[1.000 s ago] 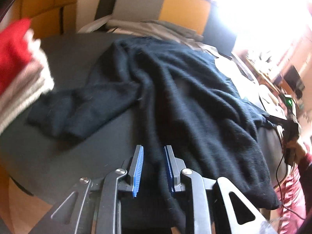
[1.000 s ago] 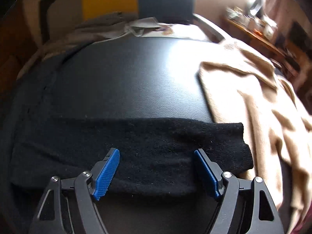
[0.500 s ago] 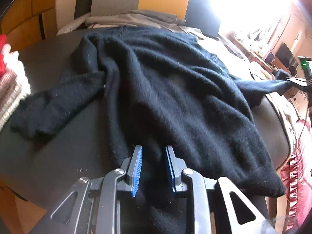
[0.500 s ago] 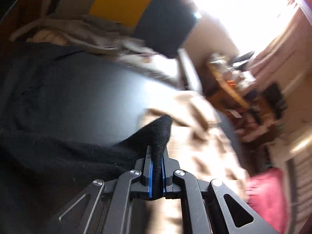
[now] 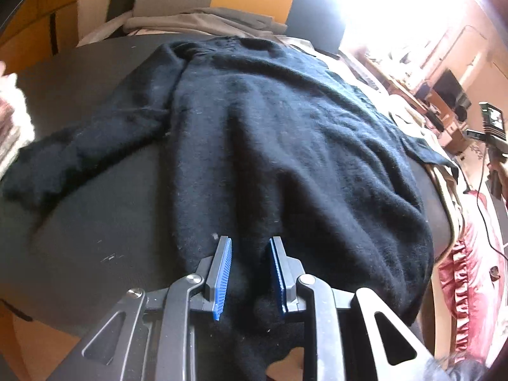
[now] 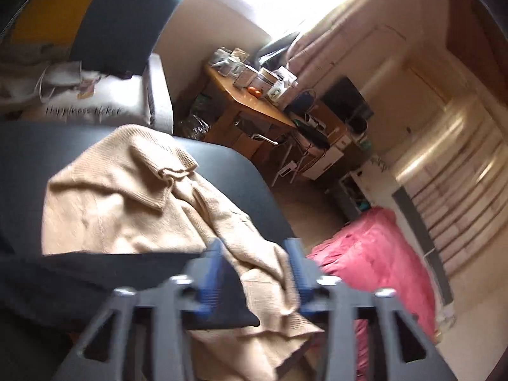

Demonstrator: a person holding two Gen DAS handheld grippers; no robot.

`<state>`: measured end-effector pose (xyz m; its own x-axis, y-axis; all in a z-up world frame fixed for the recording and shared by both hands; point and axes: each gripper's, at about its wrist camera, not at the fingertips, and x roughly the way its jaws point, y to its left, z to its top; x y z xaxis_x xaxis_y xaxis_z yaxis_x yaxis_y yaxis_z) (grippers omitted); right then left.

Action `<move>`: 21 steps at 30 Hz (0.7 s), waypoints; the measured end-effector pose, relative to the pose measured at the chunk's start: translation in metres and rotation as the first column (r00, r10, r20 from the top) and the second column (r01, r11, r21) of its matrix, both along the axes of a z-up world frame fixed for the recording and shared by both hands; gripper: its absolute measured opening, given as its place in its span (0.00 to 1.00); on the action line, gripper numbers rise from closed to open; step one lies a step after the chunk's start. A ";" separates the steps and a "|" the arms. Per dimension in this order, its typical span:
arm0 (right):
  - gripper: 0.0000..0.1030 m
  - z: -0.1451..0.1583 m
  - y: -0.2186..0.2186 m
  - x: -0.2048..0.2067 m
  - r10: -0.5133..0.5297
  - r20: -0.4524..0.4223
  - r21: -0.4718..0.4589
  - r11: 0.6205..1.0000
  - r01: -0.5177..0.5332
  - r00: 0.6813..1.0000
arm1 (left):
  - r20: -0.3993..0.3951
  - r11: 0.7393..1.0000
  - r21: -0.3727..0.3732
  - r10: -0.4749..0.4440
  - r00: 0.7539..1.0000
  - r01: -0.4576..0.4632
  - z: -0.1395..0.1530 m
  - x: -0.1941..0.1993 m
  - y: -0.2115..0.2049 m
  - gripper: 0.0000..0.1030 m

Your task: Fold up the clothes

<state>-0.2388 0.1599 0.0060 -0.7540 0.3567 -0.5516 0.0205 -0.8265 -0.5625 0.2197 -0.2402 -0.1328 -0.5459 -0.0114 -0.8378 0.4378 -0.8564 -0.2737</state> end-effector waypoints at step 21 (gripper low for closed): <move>0.49 -0.138 -0.106 0.231 0.565 0.270 -0.741 0.639 -0.206 0.780 | -0.050 1.000 0.009 0.025 0.998 -0.025 -0.008 0.040 -0.017 0.28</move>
